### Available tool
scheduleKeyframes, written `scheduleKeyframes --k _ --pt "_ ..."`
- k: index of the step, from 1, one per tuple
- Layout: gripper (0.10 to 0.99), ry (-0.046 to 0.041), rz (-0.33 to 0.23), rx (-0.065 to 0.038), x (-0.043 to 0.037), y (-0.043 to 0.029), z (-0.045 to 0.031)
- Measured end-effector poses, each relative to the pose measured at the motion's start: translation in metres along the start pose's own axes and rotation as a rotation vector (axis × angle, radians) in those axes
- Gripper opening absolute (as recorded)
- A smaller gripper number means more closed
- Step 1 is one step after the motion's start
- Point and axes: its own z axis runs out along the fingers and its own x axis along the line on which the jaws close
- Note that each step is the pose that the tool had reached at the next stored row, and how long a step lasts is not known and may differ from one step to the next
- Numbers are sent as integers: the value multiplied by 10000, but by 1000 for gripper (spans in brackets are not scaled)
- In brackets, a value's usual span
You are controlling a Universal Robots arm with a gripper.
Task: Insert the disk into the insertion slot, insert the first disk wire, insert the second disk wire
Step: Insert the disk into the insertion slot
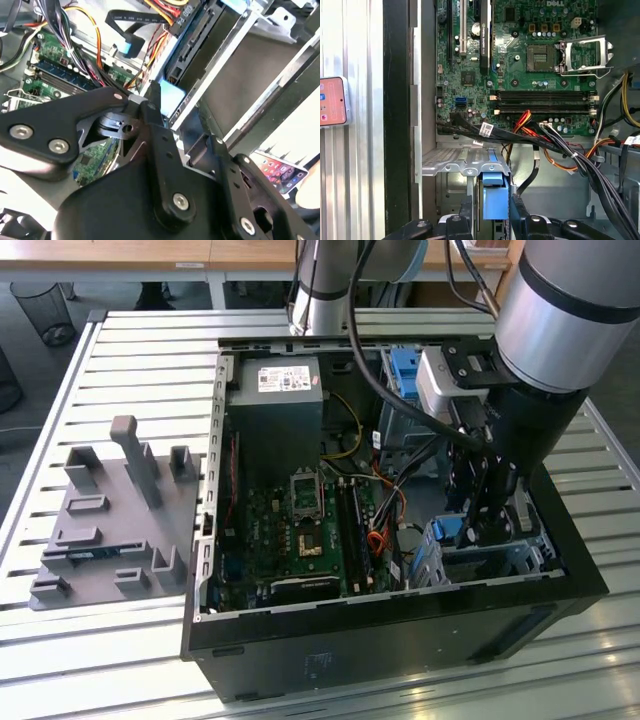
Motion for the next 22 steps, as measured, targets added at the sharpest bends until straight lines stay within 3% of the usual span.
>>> scheduleKeyframes --k 4,9,22 --pt "365 4 0 -92 0 -14 -3" --pt "125 1 0 -140 0 -19 -9" --pt "106 6 0 -168 0 -20 -47"
